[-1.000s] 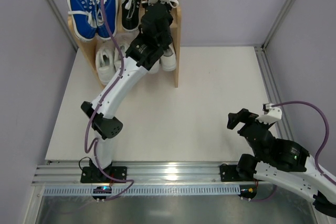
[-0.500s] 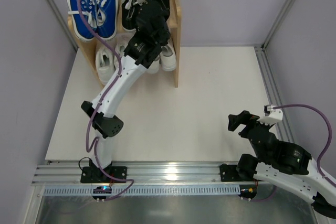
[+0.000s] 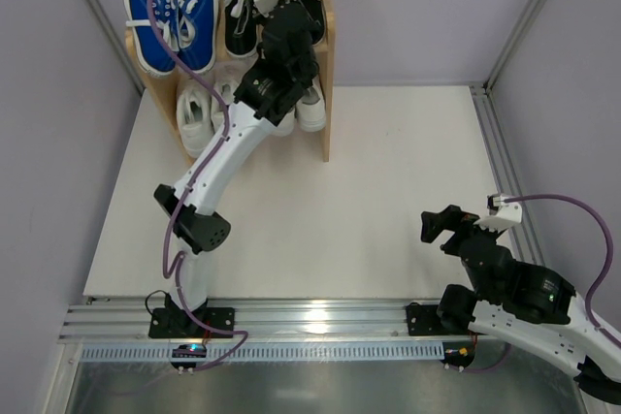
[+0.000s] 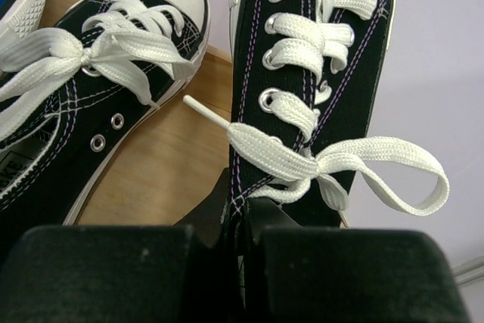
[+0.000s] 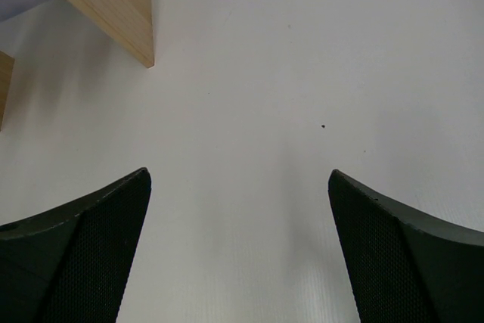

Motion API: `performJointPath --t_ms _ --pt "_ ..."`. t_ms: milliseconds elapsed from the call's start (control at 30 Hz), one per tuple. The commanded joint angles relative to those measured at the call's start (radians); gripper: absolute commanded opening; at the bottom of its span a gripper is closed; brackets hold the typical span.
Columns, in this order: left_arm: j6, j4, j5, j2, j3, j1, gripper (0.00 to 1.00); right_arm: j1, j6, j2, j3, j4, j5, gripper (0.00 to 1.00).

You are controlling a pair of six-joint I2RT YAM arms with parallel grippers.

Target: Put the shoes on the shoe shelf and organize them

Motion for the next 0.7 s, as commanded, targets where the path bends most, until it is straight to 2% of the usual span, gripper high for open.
performJointPath --t_ms 0,267,667 --pt "-0.053 0.046 0.028 -0.088 0.018 0.004 0.00 -0.002 -0.030 -0.009 -0.003 0.039 0.006 1.00" --pt "-0.015 -0.001 0.032 -0.101 0.033 0.002 0.00 -0.002 -0.035 0.002 -0.017 0.057 0.006 1.00" --pt "-0.042 -0.072 0.052 -0.107 0.018 0.002 0.00 -0.002 -0.027 0.000 -0.019 0.051 0.014 1.00"
